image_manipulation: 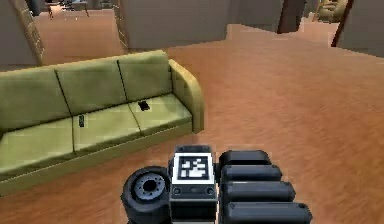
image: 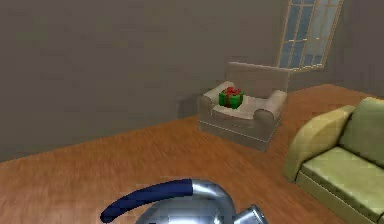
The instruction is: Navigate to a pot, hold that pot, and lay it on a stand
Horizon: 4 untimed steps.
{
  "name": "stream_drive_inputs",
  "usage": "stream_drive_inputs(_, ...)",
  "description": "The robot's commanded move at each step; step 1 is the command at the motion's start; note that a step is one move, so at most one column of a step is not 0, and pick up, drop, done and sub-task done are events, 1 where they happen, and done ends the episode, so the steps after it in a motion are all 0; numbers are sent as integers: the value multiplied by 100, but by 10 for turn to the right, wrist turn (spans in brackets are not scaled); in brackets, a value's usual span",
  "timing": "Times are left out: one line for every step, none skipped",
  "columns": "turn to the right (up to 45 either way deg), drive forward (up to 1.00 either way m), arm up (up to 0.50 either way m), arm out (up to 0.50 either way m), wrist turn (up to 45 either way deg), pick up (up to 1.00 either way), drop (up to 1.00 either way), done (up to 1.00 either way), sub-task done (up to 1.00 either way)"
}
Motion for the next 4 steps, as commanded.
stream_drive_inputs(-450,0,0,0,0,0,0,0,0)
stream_drive_inputs(-150,0,0,0,0,0,0,0,0)
stream_drive_inputs(450,0,0,0,0,0,0,0,0)
stream_drive_inputs(450,0,0,0,0,0,0,0,0)
